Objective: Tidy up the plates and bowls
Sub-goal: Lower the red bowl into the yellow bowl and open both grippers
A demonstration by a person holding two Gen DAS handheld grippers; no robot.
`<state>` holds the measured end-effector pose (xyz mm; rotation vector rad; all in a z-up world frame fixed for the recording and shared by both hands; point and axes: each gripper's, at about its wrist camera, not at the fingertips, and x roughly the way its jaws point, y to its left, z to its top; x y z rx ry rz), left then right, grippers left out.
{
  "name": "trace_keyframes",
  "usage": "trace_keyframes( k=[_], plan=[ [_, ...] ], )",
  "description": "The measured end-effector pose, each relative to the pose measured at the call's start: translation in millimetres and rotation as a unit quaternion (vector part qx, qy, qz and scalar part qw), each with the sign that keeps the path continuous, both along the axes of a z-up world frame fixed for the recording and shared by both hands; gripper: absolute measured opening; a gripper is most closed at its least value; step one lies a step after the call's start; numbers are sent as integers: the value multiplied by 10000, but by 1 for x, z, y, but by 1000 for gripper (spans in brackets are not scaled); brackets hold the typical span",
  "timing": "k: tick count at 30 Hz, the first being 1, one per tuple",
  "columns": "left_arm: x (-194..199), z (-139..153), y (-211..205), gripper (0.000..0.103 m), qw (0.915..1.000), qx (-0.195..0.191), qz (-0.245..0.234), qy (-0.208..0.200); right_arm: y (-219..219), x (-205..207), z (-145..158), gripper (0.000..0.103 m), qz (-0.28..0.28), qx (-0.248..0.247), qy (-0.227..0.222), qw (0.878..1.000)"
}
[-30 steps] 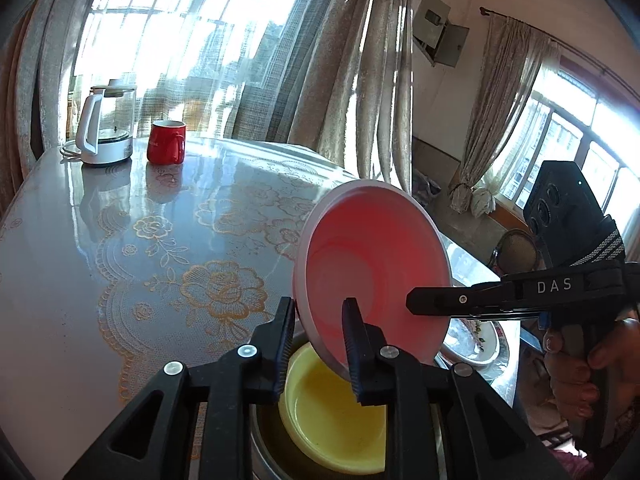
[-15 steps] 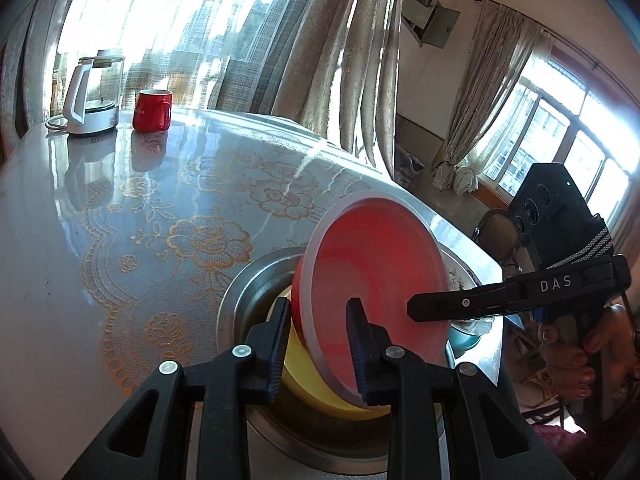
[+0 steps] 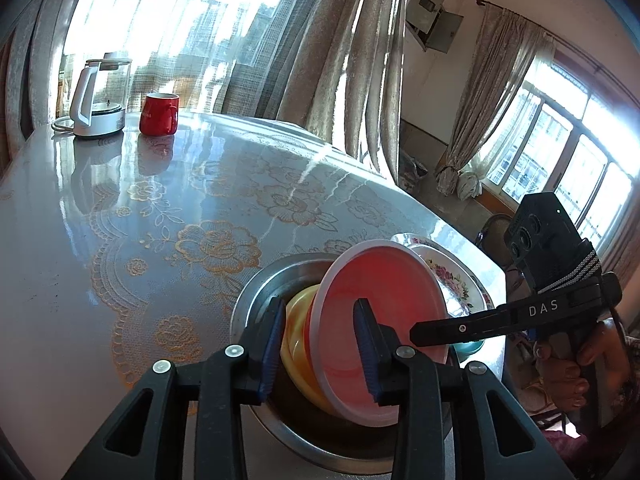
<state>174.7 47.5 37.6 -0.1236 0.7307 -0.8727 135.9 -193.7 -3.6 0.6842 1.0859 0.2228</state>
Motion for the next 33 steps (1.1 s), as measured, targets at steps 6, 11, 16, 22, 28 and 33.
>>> trace_keyframes(
  k=[6, 11, 16, 22, 28, 33],
  plan=[
    [3, 7, 16, 41, 9986, -350, 362, -132, 5, 2, -1, 16, 99, -45, 31, 9999],
    [12, 11, 38, 49, 9924, -698, 998, -158, 12, 5, 4, 24, 221, -246, -32, 9994],
    [21, 4, 40, 51, 9903, -485, 1301, -28, 13, 6, 7, 27, 244, -509, -113, 9983],
    [18, -5, 25, 52, 9902, 164, 1366, -224, 12, 3, 23, 30, 215, -1051, -431, 9933],
    [16, -10, 21, 53, 9883, 383, 1436, -334, 7, -8, 29, 31, 151, -1477, -562, 9873],
    [9, -16, 25, 54, 9827, 680, 1703, -268, -4, -19, 26, 31, 83, -1435, -520, 9882]
  ],
)
